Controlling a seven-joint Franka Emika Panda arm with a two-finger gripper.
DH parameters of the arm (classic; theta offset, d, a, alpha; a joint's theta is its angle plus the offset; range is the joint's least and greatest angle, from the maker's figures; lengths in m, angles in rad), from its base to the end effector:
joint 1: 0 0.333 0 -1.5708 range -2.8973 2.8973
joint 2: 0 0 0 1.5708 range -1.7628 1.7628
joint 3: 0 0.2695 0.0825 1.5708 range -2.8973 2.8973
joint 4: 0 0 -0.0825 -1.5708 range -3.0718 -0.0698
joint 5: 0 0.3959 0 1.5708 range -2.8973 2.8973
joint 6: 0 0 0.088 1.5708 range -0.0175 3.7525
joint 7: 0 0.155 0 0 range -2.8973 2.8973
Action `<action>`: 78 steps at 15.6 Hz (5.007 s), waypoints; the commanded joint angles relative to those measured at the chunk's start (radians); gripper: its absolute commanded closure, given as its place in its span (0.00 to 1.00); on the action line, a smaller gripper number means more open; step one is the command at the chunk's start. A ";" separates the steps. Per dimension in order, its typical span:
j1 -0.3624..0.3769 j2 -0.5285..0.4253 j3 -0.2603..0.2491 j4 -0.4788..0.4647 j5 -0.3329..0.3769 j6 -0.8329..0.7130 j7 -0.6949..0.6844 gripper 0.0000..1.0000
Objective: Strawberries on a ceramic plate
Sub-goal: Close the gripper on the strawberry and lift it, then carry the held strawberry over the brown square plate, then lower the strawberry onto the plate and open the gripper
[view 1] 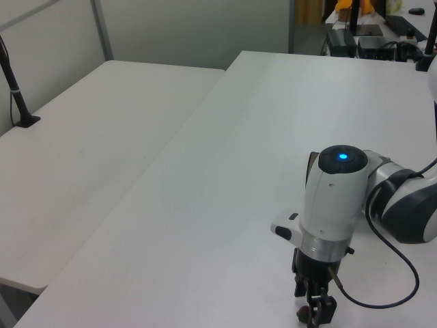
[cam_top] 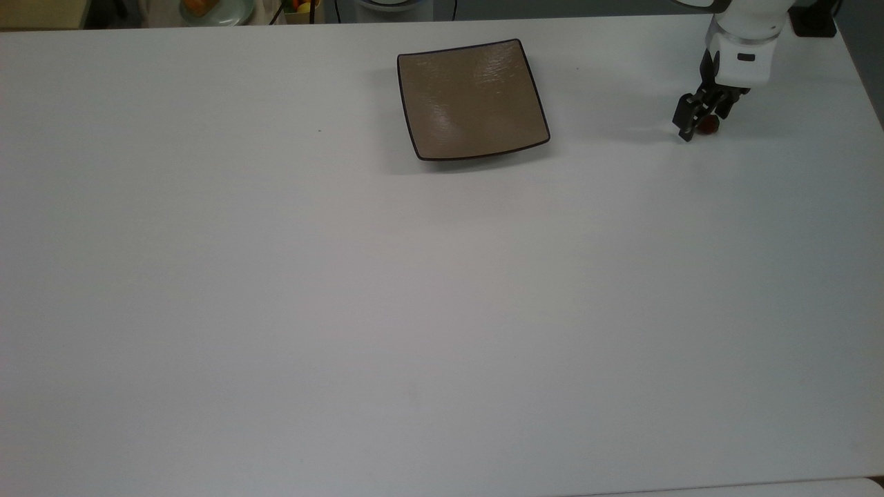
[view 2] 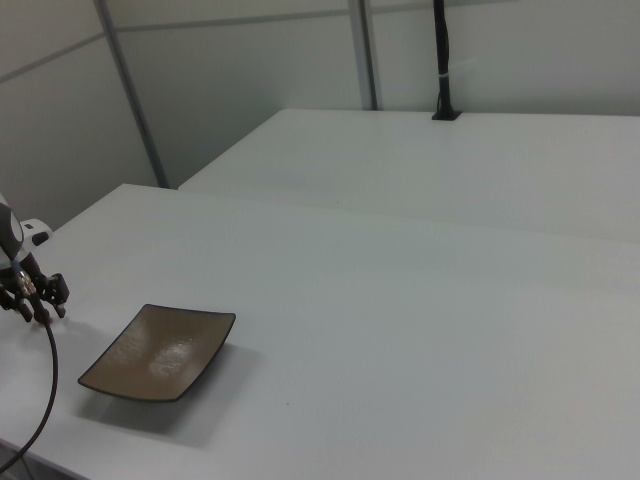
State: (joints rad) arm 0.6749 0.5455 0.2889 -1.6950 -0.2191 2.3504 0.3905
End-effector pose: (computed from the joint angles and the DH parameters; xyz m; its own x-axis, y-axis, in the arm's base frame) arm 0.4033 0.5470 0.2084 0.7794 0.6116 0.1360 0.6200 -0.7841 -0.0271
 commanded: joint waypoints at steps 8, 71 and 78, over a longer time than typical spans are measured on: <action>0.000 -0.007 -0.005 0.011 0.007 0.012 -0.022 0.91; -0.233 -0.489 -0.363 -0.201 0.199 -0.543 -0.145 0.00; -0.322 -0.559 -0.364 -0.020 0.204 -0.724 -0.147 0.00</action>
State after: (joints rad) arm 0.3835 0.0196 -0.0736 -1.7426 -0.0308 1.6690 0.2294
